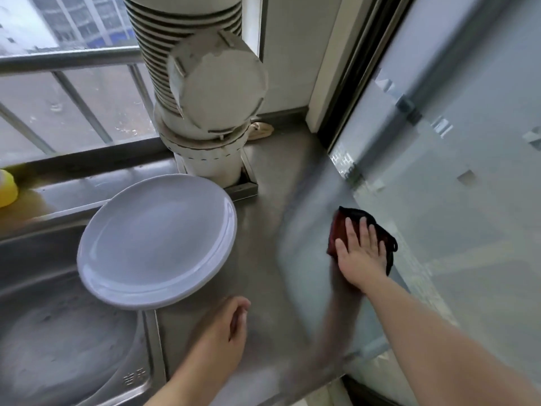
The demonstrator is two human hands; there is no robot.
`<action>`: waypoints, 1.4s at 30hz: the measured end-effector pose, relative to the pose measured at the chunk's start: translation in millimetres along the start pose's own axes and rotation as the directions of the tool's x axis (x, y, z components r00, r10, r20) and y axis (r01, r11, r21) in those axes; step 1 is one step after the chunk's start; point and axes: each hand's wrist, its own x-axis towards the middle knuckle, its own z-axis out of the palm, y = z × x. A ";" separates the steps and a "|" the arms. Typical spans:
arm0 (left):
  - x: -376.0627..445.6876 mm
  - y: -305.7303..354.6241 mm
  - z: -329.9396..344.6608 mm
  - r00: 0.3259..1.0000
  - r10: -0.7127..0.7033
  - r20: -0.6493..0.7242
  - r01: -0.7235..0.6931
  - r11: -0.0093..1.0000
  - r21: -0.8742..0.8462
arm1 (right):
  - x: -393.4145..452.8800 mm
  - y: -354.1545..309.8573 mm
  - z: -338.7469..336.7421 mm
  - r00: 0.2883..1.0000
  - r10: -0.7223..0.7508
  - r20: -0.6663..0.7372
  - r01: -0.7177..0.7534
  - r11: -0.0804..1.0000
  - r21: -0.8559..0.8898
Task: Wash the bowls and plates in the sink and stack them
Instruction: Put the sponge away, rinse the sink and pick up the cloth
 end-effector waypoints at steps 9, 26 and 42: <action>24.6 40.6 33.1 0.987 -0.114 -0.113 0.116 0.993 0.011 | -31.7 -78.5 27.1 0.713 -0.701 -0.008 0.698 0.711 -0.088; 64.8 63.6 36.2 0.959 -0.198 -0.204 0.175 0.976 -0.127 | 106.0 -67.1 -36.3 0.932 -0.359 0.041 0.361 0.932 -0.040; 85.3 69.8 35.6 0.959 -0.134 -0.248 0.108 0.987 -0.116 | 76.2 -20.2 -26.9 0.832 -0.554 0.019 0.551 0.825 -0.126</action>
